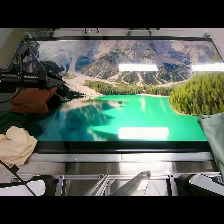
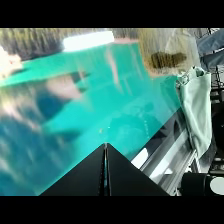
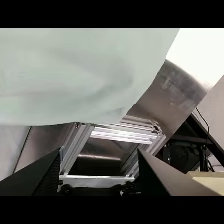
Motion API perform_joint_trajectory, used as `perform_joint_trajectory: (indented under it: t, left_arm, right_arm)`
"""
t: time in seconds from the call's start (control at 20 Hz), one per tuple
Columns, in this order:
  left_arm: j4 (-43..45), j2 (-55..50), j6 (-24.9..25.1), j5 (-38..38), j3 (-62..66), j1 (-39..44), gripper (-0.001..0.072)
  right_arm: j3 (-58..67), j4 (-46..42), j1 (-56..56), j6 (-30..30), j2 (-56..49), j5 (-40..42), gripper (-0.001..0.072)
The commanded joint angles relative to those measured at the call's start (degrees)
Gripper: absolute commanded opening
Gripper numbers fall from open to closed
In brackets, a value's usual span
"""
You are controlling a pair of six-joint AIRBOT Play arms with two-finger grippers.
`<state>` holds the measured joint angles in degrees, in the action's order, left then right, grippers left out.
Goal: Fold the shirts.
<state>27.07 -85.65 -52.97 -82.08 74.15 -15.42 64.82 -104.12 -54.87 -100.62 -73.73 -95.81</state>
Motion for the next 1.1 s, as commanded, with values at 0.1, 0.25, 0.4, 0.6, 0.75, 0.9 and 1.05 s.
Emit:
perform_joint_trajectory:
  t: [0.1, 0.25, 0.4, 0.6, 0.75, 0.9, 1.05]
  left_arm:
    - [-0.3, 0.0, 0.0, -0.6, 2.1, 0.0, 0.001]
    - [-0.7, 0.0, -0.3, -3.1, 8.8, 0.0, 0.0007]
    - [-1.5, 0.3, -2.6, -4.0, 12.9, 0.0, 0.0002]
    - [-1.6, 5.9, -1.5, -1.9, -1.0, 1.4, 0.0003]
    - [-1.6, 10.9, 0.7, 2.1, -15.8, 4.1, 0.0002]
    - [-1.6, 12.8, 1.1, 3.1, -22.1, 5.8, 0.0003]
    - [-1.6, 13.1, 1.1, 3.2, -23.6, 6.0, 0.0003]
  right_arm:
    - [6.1, 11.0, 0.1, -2.3, -0.3, -2.0, 0.0377]
    - [8.0, 27.8, 0.9, -0.9, 0.9, 1.0, 0.0021]
    - [3.0, 41.4, 7.6, 4.4, 5.5, 8.3, 0.0021]
    - [-15.1, 54.1, 25.2, 11.4, 15.7, 19.7, 0.0021]
    - [-27.2, 59.6, 43.3, 12.5, 19.5, 34.7, 0.0021]
    - [-28.0, 60.0, 54.7, 13.0, 17.2, 42.5, 0.0021]
    - [-28.0, 60.0, 57.2, 13.0, 16.5, 44.7, 0.0021]
